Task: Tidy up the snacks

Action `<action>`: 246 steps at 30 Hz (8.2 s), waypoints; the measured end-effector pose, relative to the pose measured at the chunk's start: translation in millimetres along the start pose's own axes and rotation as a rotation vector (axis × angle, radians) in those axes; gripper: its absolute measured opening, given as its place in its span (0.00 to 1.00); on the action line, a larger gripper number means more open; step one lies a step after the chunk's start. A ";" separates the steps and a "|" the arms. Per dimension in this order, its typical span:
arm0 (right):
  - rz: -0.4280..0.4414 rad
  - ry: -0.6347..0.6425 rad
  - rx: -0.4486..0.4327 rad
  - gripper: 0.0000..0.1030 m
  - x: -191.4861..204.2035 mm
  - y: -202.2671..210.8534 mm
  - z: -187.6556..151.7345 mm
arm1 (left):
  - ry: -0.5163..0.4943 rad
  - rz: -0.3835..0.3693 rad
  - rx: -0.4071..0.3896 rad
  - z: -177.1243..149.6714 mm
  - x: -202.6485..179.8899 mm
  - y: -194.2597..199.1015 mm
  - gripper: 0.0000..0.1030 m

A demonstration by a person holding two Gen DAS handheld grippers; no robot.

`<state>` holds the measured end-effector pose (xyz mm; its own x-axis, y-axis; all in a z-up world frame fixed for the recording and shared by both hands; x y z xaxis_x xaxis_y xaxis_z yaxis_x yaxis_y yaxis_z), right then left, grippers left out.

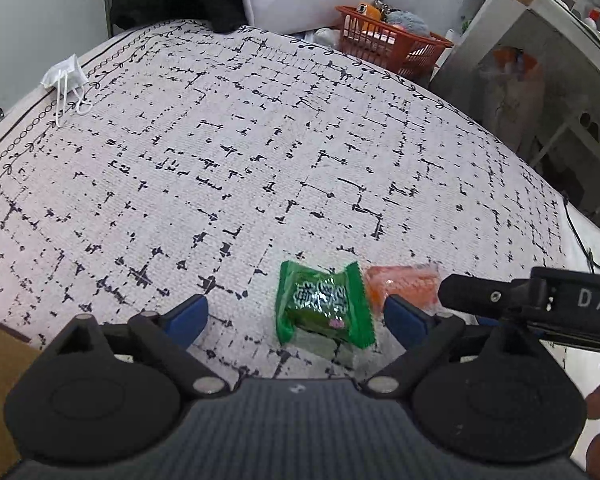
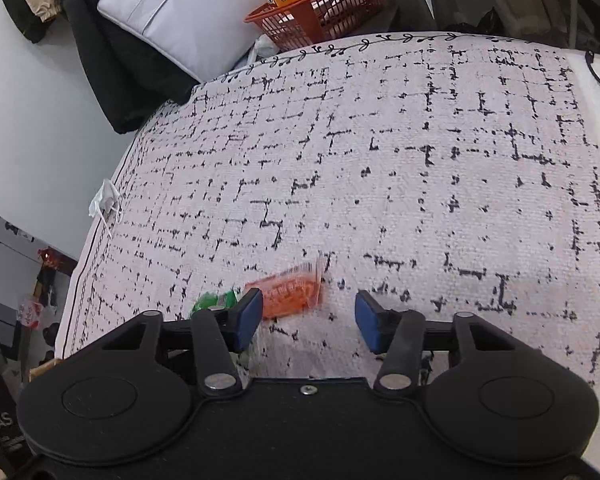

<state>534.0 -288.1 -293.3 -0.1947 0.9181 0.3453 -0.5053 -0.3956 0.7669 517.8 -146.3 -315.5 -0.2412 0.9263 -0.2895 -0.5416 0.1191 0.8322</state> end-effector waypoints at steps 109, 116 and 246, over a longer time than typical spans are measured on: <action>0.363 0.384 0.094 0.40 347.7 97.5 -100.9 | 0.130 0.043 -0.282 -41.1 191.4 291.0 0.42; 0.282 0.343 0.096 0.30 331.1 89.2 -91.5 | 0.108 0.022 -0.274 -47.4 181.8 291.8 0.42; 0.085 0.439 -0.181 1.00 283.3 240.2 -166.8 | 0.046 0.036 -0.361 -130.9 164.2 405.9 0.42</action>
<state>217.2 -118.8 -101.5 -0.5587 0.8218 0.1116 -0.6029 -0.4949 0.6258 153.0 7.3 -87.1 -0.2968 0.9096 -0.2909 -0.7793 -0.0546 0.6243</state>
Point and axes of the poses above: each gripper's, at about its wrist camera, not at the fingertips, and y roughly against the way its jaws point, x to its left, z to its top, the point moved 9 cm from there along -y, roughly the way its jaws point, and after that the axes turned 13 degrees about y, right-handed, at the moved point
